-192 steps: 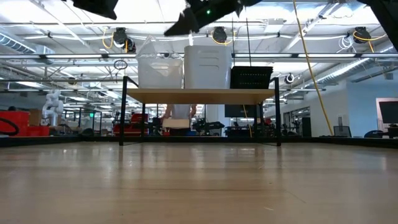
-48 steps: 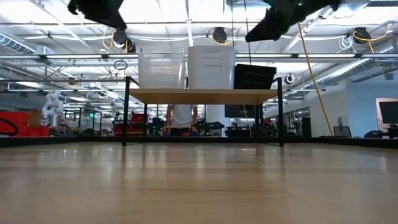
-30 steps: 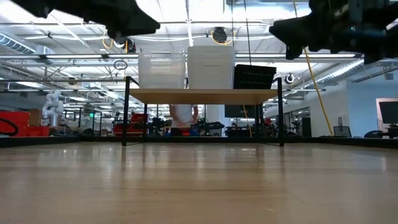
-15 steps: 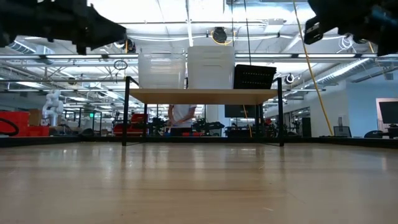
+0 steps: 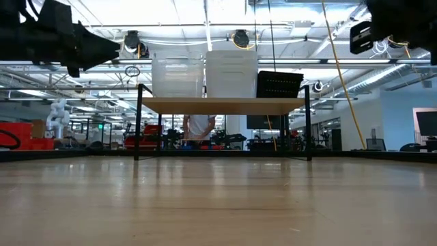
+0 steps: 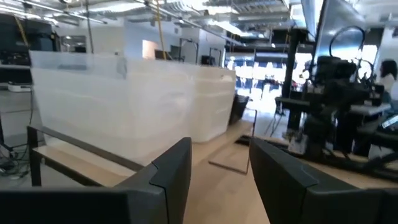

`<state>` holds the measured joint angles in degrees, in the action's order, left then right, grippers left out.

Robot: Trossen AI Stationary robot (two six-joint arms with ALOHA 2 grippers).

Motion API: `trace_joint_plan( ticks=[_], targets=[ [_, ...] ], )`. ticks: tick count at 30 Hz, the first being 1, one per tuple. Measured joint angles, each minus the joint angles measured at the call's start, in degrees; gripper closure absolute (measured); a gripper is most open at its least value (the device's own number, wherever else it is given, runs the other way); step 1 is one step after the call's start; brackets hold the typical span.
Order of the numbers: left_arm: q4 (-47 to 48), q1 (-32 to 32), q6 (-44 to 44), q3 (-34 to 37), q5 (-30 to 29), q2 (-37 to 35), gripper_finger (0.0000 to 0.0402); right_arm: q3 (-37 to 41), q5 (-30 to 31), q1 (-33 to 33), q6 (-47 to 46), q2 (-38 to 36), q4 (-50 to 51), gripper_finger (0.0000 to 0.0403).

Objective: Stack baskets on shelf by color
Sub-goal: Return to Home Position

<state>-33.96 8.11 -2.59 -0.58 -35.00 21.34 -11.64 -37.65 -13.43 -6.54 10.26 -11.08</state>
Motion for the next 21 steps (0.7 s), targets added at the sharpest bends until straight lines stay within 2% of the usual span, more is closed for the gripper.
trace_joint_plan(
  ticks=[2,8,15,19,21],
  targets=[
    [2.42,0.49,0.26,0.0,0.01,-0.92,0.0236,2.12,-1.98,0.45,-0.99,-2.12,-2.84,0.0351],
    [7.98,1.71,3.02,0.0,-1.66,-2.07,0.0236,10.37,-1.42,0.77,-6.76,-7.34,-15.31,0.0351],
    [19.2,4.46,10.3,0.0,-1.17,-2.02,0.0236,10.53,-1.74,0.77,-9.39,-9.72,-14.32,0.0351],
    [20.83,6.9,14.18,0.0,-1.05,-1.75,0.0236,10.65,-1.38,0.79,-7.42,-9.93,-11.93,0.0351],
    [20.36,8.27,15.35,0.0,-1.1,-1.57,0.0239,10.65,0.74,0.79,-5.04,-10.01,-10.11,0.0351]
  ],
)
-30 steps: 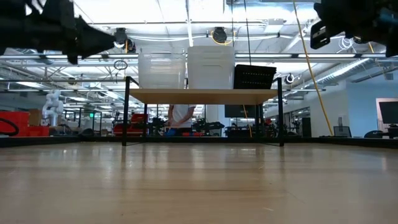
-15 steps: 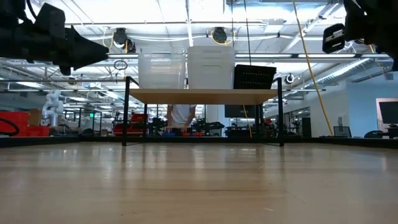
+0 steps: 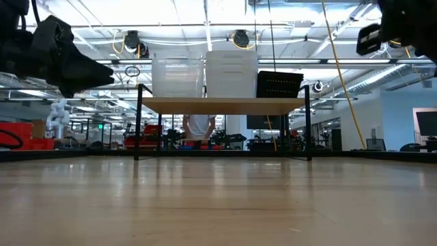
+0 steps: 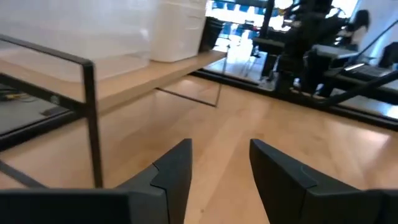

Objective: Stack baskets on shelf by color
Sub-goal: Return to Home Position

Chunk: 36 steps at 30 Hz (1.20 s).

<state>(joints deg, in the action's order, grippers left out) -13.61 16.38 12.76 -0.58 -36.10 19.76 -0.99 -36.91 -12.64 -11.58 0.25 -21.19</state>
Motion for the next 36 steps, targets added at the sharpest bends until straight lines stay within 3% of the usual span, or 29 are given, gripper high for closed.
trace_joint_plan(
  ticks=[7,12,18,23,25,30,36],
  targets=[
    [-8.86,3.16,-6.46,0.0,-6.07,2.17,0.0314,0.07,9.77,-0.02,6.47,0.02,5.4,0.0364],
    [-5.1,7.57,-11.22,0.0,-7.69,-4.7,0.0388,-0.13,6.08,-0.02,5.49,0.04,6.1,0.0375],
    [5.26,14.91,-17.3,-0.04,-11.98,-16.8,0.0387,-0.13,3.11,0.0,4.8,0.04,10.18,0.0383],
    [8.26,15.27,-23.53,-0.78,-12.34,-19.52,0.0397,-0.13,10.34,0.0,9.57,0.07,12.63,0.039],
    [7.36,12.62,-25.31,-0.96,-9.06,-19.58,0.0397,-0.13,12.88,-0.02,10.61,0.27,12.63,0.0392],
    [6.75,0.39,-23.08,-0.14,10.89,-19.15,0.0399,-0.11,14.55,-0.02,10.26,0.37,12.41,0.0392],
    [10.25,-15.83,-18.04,-0.04,23.37,-19.08,0.0399,-0.11,14.42,-0.02,7.97,0.37,12.43,0.0392]
  ],
)
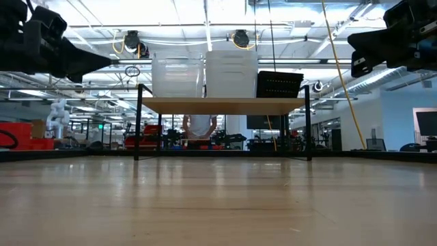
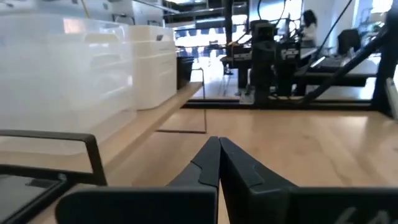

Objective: Stack baskets on shelf by color
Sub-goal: Return to Home Position

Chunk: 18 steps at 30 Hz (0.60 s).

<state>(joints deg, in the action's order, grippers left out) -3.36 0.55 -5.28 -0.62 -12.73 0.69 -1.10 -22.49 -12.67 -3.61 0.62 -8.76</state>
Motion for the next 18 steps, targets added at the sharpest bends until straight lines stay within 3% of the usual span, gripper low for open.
trace_joint_plan(
  ticks=[3,7,11,18],
  targets=[
    [4.25,-4.8,2.91,-2.83,5.2,-0.51,0.0398,0.0,-0.01,0.0,-0.18,0.0,0.03,0.0392],
    [21.45,-6.06,4.13,-12.4,6.24,-0.52,0.0399,0.04,-0.01,0.01,-0.2,0.0,0.03,0.0392],
    [15.76,-4.79,0.41,-12.85,6.61,-0.55,0.04,0.04,-0.03,0.0,-0.2,0.02,0.08,0.0392],
    [8.26,-4.82,2.79,-5.98,6.61,-0.55,0.0399,0.04,-0.04,0.0,-0.2,0.07,0.08,0.0392]
  ],
)
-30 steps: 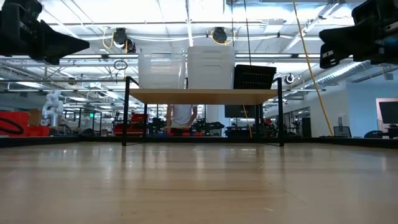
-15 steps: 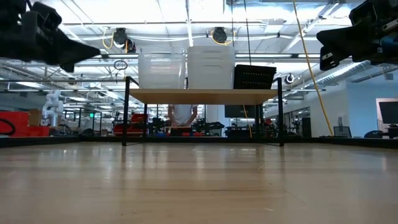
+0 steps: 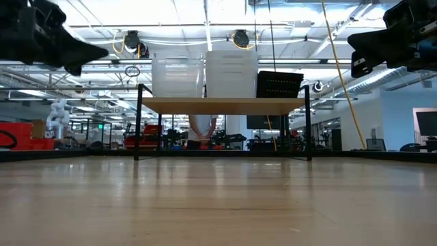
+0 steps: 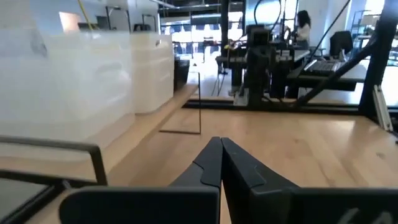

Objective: Stack baskets on shelf by color
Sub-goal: Return to Home Position

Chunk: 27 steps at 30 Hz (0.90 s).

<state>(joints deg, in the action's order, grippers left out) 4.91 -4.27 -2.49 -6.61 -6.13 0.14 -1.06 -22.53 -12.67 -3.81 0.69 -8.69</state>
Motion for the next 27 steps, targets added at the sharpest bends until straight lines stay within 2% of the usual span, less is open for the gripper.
trace_joint_plan(
  ticks=[5,19,27],
  targets=[
    [-6.99,-0.01,0.55,4.66,0.11,0.0,0.0396,0.0,-0.01,0.0,0.0,0.0,0.0,0.0392],
    [-6.32,-0.09,5.87,5.92,0.82,2.5,0.0393,0.0,-0.01,0.02,0.0,0.0,0.0,0.0392],
    [-6.74,-0.09,4.99,5.95,0.72,3.65,0.0392,0.0,-0.01,0.0,0.0,0.0,0.0,0.0392]
  ],
)
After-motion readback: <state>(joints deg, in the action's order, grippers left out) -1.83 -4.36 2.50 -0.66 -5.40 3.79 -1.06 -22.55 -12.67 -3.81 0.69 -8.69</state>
